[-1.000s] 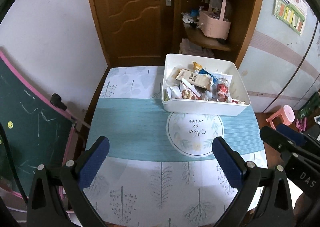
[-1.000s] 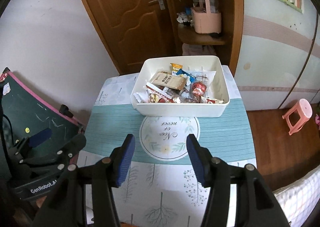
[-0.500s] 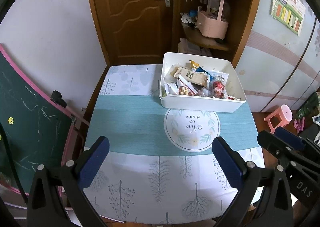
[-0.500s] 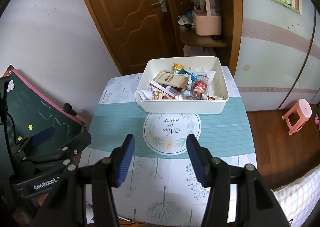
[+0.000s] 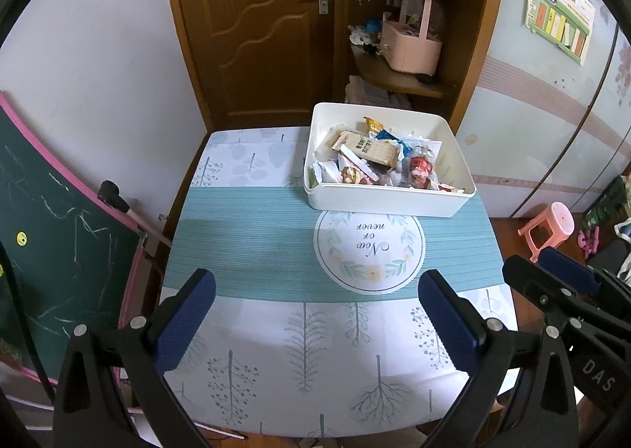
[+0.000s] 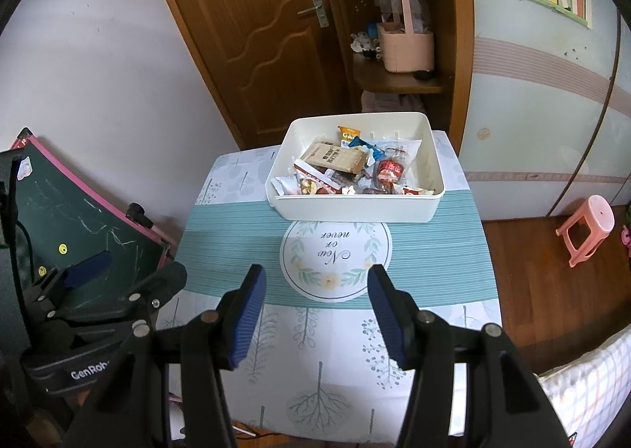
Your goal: Organize snacks
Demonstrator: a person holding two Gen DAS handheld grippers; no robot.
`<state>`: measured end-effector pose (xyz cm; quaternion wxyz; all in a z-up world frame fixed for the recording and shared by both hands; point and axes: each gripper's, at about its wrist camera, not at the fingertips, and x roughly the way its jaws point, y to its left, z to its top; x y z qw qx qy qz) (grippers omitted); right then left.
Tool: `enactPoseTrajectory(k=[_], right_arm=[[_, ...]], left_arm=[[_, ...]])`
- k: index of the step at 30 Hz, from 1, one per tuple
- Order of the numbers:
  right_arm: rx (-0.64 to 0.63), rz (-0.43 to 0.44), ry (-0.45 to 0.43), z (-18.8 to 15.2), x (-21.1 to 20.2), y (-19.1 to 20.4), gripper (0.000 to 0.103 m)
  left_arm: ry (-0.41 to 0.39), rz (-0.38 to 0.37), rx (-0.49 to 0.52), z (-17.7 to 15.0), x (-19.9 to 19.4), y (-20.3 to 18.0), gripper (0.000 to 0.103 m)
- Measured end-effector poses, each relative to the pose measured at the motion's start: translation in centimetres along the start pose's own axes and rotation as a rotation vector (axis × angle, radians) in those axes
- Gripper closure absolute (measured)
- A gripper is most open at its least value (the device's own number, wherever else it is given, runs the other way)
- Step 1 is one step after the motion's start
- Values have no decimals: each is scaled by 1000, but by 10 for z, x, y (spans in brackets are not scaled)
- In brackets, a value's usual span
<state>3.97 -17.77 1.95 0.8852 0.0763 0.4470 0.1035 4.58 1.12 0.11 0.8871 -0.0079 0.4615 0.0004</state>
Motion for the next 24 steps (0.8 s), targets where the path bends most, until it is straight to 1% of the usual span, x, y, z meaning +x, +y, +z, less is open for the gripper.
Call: enactPoseTrajectory(k=[15, 24], right_arm=[[8, 0, -9, -2, -8, -7, 49], [2, 1, -13, -2, -7, -3, 49]], left_arm=[[1, -2, 9, -3, -3, -10, 1], [8, -7, 13, -5, -2, -5, 1]])
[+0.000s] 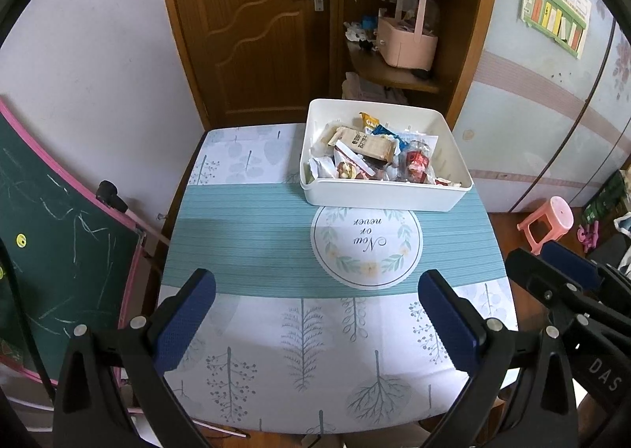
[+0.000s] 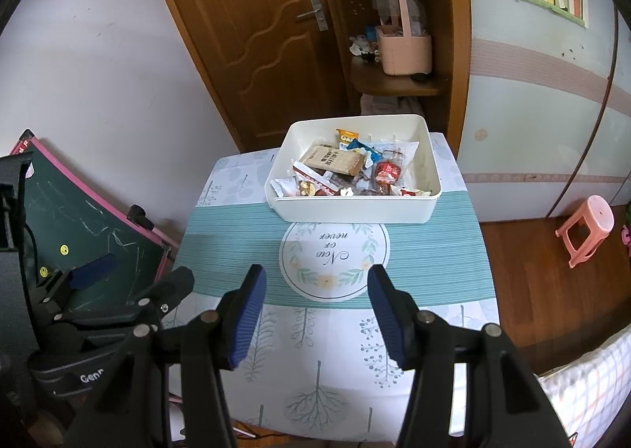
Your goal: Organize snacks
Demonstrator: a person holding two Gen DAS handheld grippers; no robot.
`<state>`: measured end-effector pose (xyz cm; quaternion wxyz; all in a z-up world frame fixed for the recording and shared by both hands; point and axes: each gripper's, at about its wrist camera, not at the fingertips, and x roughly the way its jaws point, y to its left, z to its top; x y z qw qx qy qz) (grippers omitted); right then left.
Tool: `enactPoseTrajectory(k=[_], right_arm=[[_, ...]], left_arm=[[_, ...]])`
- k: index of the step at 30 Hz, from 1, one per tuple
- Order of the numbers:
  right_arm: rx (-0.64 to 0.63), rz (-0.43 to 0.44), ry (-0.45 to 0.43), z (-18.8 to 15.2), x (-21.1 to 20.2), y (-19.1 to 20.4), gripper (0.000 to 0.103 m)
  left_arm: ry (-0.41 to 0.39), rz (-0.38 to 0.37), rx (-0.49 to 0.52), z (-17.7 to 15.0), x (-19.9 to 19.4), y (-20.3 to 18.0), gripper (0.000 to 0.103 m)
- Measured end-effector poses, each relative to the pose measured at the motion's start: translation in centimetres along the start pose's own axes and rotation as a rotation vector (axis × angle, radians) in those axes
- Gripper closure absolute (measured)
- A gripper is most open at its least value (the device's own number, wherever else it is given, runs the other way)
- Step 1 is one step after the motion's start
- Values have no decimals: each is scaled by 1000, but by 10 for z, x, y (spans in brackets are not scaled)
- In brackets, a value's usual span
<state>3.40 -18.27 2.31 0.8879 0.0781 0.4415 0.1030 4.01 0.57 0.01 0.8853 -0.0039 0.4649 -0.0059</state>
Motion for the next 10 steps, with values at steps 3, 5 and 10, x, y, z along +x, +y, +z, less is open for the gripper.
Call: enactPoseTrajectory(k=[3, 5, 10], right_arm=[[-1, -2, 0, 0, 0, 1, 49], [-2, -1, -1, 0, 0, 0, 49], [0, -1, 0, 0, 0, 0, 49]], left_arm=[[-1, -2, 0, 0, 0, 0, 1], [-1, 0, 0, 0, 0, 0, 1], [-1, -1, 0, 0, 0, 3, 1]])
